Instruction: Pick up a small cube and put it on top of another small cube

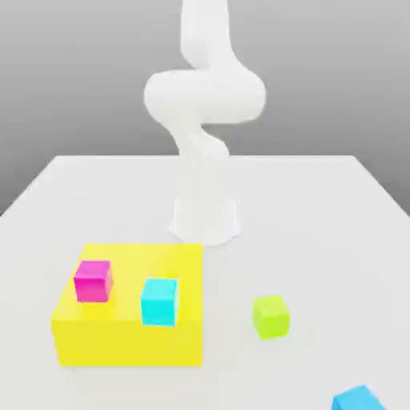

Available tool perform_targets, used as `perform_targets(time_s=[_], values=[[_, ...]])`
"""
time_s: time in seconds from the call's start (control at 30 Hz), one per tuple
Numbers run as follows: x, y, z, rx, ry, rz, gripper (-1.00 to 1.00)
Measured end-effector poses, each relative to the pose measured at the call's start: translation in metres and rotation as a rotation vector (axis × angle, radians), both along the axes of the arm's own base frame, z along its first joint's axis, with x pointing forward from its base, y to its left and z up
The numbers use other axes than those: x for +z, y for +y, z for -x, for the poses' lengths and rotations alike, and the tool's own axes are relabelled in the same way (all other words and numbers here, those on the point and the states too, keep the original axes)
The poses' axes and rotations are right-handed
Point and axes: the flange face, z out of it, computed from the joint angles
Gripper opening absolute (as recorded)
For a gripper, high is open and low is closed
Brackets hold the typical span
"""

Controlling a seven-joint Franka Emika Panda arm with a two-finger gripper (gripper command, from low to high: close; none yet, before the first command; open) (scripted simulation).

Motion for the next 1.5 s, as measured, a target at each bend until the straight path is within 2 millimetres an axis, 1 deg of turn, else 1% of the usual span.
perform_targets(time_s=[0.07,0.13,0.2,0.3,0.37,0.43,0.5,0.57,0.6,0.63,0.7,0.87,0.9,1.1,1.17,1.37,1.4,1.43,1.5], values=[[-0.049,0.013,-0.023,0.023,0.074,-0.004,0.00],[-0.099,0.027,-0.038,0.044,0.146,-0.005,0.00],[-0.149,0.041,-0.048,0.064,0.218,-0.003,0.00],[-0.224,0.061,-0.050,0.093,0.326,0.006,0.00],[-0.274,0.074,-0.043,0.112,0.400,0.015,0.00],[-0.325,0.085,-0.030,0.131,0.476,0.028,0.00],[-0.376,0.094,-0.010,0.150,0.557,0.046,0.00],[-0.426,0.101,0.018,0.168,0.643,0.070,0.00],[-0.447,0.104,0.034,0.181,0.681,0.084,0.00],[-0.461,0.102,0.040,0.177,0.700,0.087,0.00],[-0.482,0.104,0.045,0.181,0.714,0.092,0.00],[-0.526,0.104,0.048,0.185,0.719,0.092,0.00],[-0.531,0.104,0.048,0.184,0.719,0.093,-1.00],[-0.533,0.104,0.049,0.184,0.718,0.093,-1.00],[-0.524,0.104,0.048,0.185,0.718,0.093,-1.00],[-0.475,0.105,0.048,0.186,0.717,0.095,-1.00],[-0.466,0.107,0.042,0.185,0.705,0.086,-1.00],[-0.454,0.109,0.032,0.185,0.686,0.072,-1.00],[-0.423,0.075,-0.002,0.134,0.652,0.032,-1.00]])
